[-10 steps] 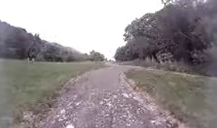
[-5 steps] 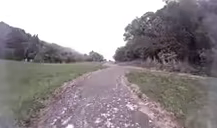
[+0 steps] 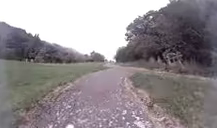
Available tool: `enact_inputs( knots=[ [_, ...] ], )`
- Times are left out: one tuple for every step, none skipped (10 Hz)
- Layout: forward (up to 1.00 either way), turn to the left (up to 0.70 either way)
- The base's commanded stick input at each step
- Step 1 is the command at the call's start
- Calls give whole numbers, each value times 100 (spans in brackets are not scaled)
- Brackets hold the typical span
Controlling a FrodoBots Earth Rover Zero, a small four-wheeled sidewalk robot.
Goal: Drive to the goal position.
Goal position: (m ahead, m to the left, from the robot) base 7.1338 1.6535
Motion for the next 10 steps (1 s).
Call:
enact_inputs(
  knots=[
    [85, 6],
    [85, 27],
    [85, 34],
    [84, 30],
    [85, 7],
    [85, 0],
    [85, 0],
    [85, 0],
    [85, 0],
    [85, 0]
  ],
)
